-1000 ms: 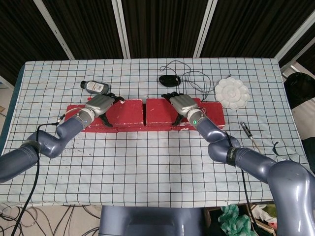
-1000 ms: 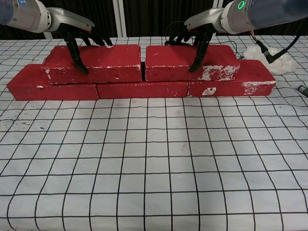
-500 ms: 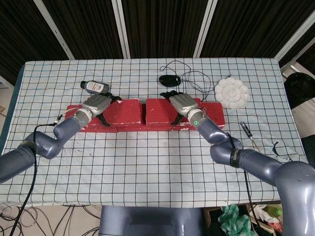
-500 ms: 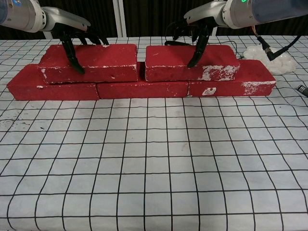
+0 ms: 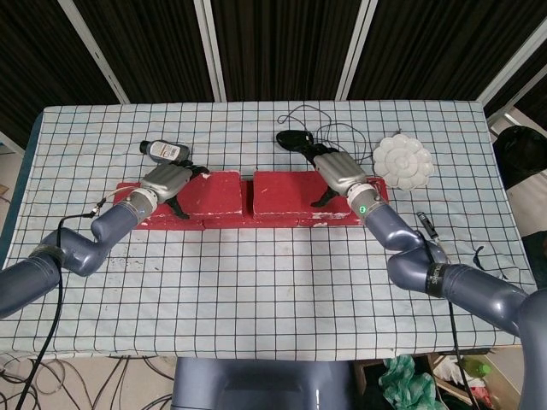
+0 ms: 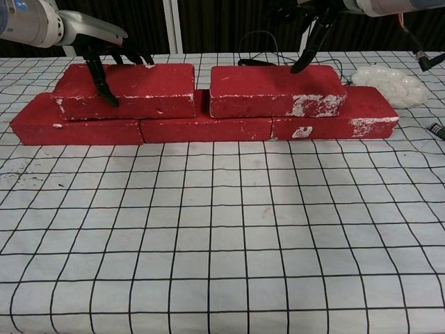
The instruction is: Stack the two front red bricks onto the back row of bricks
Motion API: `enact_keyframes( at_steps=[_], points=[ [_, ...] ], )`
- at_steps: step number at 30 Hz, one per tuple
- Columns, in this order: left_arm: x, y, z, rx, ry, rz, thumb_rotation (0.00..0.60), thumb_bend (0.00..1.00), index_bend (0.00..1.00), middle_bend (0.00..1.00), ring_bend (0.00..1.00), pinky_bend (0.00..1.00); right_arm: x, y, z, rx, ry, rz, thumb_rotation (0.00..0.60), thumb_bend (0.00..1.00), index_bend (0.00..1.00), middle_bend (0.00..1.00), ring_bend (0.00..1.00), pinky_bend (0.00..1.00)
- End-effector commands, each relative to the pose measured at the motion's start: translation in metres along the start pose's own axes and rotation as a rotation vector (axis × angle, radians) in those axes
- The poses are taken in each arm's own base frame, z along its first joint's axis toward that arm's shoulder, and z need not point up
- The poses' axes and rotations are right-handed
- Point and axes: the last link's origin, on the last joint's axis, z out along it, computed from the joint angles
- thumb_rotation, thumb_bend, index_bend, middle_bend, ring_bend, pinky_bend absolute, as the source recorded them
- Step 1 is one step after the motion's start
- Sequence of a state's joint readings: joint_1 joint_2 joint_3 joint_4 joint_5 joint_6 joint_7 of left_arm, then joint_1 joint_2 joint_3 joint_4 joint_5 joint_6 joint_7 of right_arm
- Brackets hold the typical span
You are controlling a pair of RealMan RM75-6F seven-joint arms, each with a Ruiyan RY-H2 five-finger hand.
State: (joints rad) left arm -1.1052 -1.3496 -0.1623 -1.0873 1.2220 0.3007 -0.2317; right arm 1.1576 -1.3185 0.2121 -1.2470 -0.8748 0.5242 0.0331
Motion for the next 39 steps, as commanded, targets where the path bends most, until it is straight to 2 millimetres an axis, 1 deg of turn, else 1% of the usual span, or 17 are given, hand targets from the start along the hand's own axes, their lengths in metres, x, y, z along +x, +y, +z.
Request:
enact_keyframes(
  at_steps=[1,7,17,29,39],
  points=[
    [0.000,0.001,0.001,-0.002,0.001,-0.006,0.600,0.00,0.15,0.18,0.01,0.09,0.003,0.003,-0.003,-0.003,0.005,0.005,0.600,0.01,0.00,0.05,0.01,0.12],
    [0.000,0.007,0.003,-0.005,-0.035,-0.026,0.600,0.00,0.14,0.17,0.00,0.08,0.003,0.009,-0.006,-0.012,0.004,0.006,0.600,0.00,0.00,0.05,0.01,0.12],
    [0.004,0.012,0.005,-0.012,-0.030,-0.021,0.600,0.00,0.14,0.17,0.00,0.07,0.004,0.018,-0.006,-0.034,0.012,0.016,0.600,0.00,0.00,0.05,0.00,0.12],
    [0.004,0.019,0.009,-0.022,-0.034,-0.019,0.600,0.00,0.14,0.17,0.00,0.07,0.003,0.023,-0.007,-0.042,0.008,0.014,0.600,0.01,0.00,0.05,0.00,0.12],
    [0.003,0.019,0.011,-0.015,-0.048,-0.025,0.600,0.00,0.13,0.15,0.00,0.05,0.003,0.025,-0.008,-0.045,0.007,0.004,0.600,0.01,0.00,0.05,0.00,0.12]
  ],
)
